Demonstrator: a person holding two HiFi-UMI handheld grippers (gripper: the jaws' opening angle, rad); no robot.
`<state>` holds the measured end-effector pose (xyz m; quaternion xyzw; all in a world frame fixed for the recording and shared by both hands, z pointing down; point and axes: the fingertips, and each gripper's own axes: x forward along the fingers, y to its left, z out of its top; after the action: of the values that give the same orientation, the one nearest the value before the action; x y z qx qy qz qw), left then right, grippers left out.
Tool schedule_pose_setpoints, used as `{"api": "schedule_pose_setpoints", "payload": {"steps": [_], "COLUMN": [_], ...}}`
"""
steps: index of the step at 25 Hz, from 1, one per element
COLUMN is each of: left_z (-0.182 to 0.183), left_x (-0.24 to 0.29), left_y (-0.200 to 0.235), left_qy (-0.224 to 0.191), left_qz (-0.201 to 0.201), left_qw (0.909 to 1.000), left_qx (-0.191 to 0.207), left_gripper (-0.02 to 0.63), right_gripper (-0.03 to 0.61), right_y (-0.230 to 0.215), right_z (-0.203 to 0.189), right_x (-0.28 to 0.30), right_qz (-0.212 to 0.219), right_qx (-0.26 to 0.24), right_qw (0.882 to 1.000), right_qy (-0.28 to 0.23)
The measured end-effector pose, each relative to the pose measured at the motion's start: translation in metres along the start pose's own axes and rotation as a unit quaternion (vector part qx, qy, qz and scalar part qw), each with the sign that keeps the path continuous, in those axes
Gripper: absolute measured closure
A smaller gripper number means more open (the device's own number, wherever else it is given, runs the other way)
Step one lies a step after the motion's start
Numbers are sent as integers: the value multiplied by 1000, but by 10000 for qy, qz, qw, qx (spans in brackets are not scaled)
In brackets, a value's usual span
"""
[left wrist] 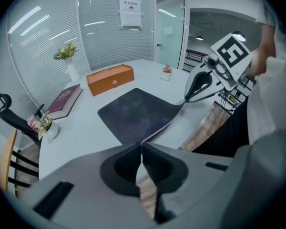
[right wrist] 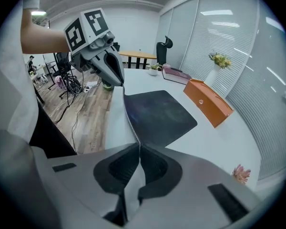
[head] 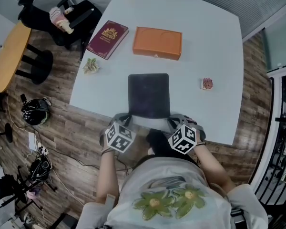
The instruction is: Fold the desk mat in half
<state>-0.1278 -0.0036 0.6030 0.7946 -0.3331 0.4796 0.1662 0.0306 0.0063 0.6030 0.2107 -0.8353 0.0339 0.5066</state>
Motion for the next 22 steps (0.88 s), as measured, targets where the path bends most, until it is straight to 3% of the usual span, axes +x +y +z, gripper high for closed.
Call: {"api": "schedule_pose_setpoints", "payload": {"steps": [22], "left_z": [28], "left_x": [-2], "left_y": [32], "left_qy": [-272], "left_qz": [279], "left_qw": [9992], "left_qx": [-95], "left_gripper": [601], "right_gripper": [554], "right_y": [-47], "right_z": [28], "right_x": [-10], "right_qz": [-201], "right_qx": [304], "right_qw": [9987], "right_qy": [-356]}}
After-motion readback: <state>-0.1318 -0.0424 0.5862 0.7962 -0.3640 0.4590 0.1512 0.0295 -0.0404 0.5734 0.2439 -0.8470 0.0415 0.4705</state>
